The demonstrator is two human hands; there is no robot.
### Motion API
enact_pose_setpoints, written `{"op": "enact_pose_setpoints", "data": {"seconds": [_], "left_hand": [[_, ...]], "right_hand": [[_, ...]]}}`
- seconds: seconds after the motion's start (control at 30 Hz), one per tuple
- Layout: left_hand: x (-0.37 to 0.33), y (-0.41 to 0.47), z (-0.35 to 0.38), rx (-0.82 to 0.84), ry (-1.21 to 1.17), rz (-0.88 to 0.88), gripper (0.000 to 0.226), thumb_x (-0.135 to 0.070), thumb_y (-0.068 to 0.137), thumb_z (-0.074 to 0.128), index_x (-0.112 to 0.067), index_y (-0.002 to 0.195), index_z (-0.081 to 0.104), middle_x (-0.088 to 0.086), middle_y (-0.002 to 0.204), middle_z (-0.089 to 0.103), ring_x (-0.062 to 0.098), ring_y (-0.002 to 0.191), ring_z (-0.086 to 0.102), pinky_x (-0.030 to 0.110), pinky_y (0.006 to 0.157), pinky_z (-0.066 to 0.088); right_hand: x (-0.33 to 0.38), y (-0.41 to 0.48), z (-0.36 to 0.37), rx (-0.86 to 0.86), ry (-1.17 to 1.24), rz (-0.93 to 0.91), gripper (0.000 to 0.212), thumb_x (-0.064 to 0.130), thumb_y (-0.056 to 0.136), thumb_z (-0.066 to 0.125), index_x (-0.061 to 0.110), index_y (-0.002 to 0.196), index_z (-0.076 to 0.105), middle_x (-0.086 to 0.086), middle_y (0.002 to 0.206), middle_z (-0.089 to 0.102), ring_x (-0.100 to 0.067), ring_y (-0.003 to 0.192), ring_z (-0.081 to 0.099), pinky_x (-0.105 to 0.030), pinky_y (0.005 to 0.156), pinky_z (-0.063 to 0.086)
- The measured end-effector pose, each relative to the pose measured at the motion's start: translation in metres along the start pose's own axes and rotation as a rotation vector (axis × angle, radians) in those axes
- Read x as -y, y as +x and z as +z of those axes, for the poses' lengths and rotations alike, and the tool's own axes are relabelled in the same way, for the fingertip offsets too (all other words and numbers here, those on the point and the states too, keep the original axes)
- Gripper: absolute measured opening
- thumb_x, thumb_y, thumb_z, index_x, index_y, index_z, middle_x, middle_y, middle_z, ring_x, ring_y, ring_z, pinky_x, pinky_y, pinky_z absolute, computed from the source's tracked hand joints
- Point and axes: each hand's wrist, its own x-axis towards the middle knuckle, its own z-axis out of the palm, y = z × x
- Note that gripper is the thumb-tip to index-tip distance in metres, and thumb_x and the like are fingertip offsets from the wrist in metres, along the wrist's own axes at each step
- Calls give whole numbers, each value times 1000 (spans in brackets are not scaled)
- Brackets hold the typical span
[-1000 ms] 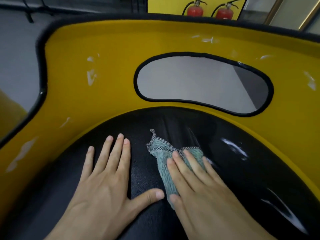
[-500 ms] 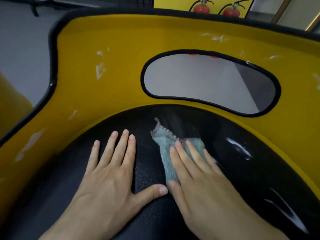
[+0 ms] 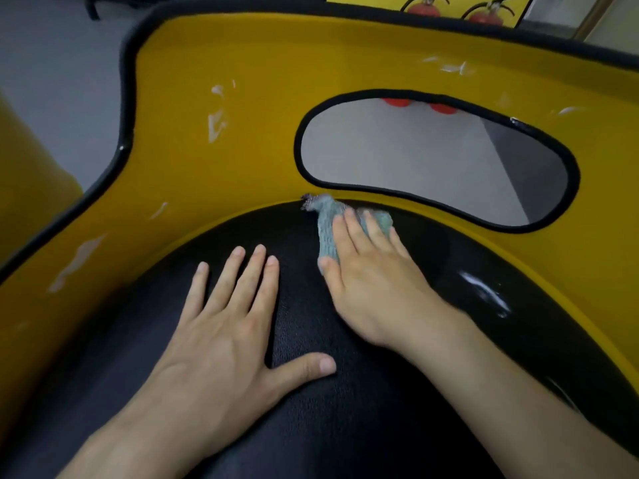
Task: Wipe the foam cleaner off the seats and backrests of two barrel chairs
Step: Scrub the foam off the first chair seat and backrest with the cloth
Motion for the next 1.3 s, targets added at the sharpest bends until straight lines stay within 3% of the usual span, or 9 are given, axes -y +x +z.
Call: {"op": "enact_pose_setpoints", "data": {"seconds": [0.07,0.23,0.33,0.47,0.63,0.83,0.93,1.1,1.3], "left_hand": [[0,0,-1,3,-8,25,114,-95,83,26,-7,156,36,11,164,29,30,153,23,52,117,12],[1,5,1,-25,-12,134,113,-93,84,27,-6,154,40,11,163,33,26,153,24,50,118,14],[1,7,2,-33,-22,138,113,-93,84,27,-6,155,39,11,163,34,24,152,21,49,119,12],[3,7,3,-42,-10,145,110,-92,86,27,-7,156,38,11,163,33,24,152,20,46,121,8],[1,5,-3,-2,-15,108,111,-94,83,22,-15,161,25,4,168,19,19,157,8,45,123,3],[-7,2,-19,123,-51,50,126,-107,58,-8,-28,155,-24,-12,161,-33,0,143,-38,36,123,-20],[-12,2,-25,172,-10,44,127,-106,58,-7,-27,154,-29,-11,159,-39,1,141,-42,36,122,-22],[-18,6,-26,214,12,18,129,-108,55,-5,-29,153,-32,-13,158,-41,0,139,-44,38,123,-19],[-21,7,-22,189,-13,16,129,-107,58,-5,-26,156,-26,-12,160,-37,0,142,-41,39,124,-18]], "right_hand": [[4,-45,7,-41,4,-28,67,45,104,9,12,161,0,-6,169,-2,-23,155,-5,-45,126,2],[-2,-114,30,-96,23,-38,72,47,80,43,7,136,62,-9,144,56,-30,133,53,-48,102,32],[2,-96,19,-79,72,-21,71,48,90,34,9,148,49,-9,155,44,-28,145,38,-46,112,24],[-7,-15,1,-13,12,45,66,46,105,5,13,160,-7,-6,168,-10,-23,154,-14,-49,124,-8],[-16,28,0,72,17,107,65,45,107,11,11,160,-6,-8,168,-11,-26,154,-14,-50,124,-7],[11,-76,10,-1,49,-5,68,45,99,-5,12,158,-14,-7,167,-15,-23,153,-19,-47,124,-8],[13,-89,12,37,47,-14,80,50,85,-17,14,156,-16,-5,166,-18,-23,152,-23,-47,123,-10],[-10,-2,2,64,98,86,65,45,107,12,14,160,-9,-6,168,-16,-25,153,-18,-50,123,-9],[-16,16,1,22,100,147,64,42,108,13,10,160,-6,-9,168,-10,-28,154,-12,-51,123,-7]]}}
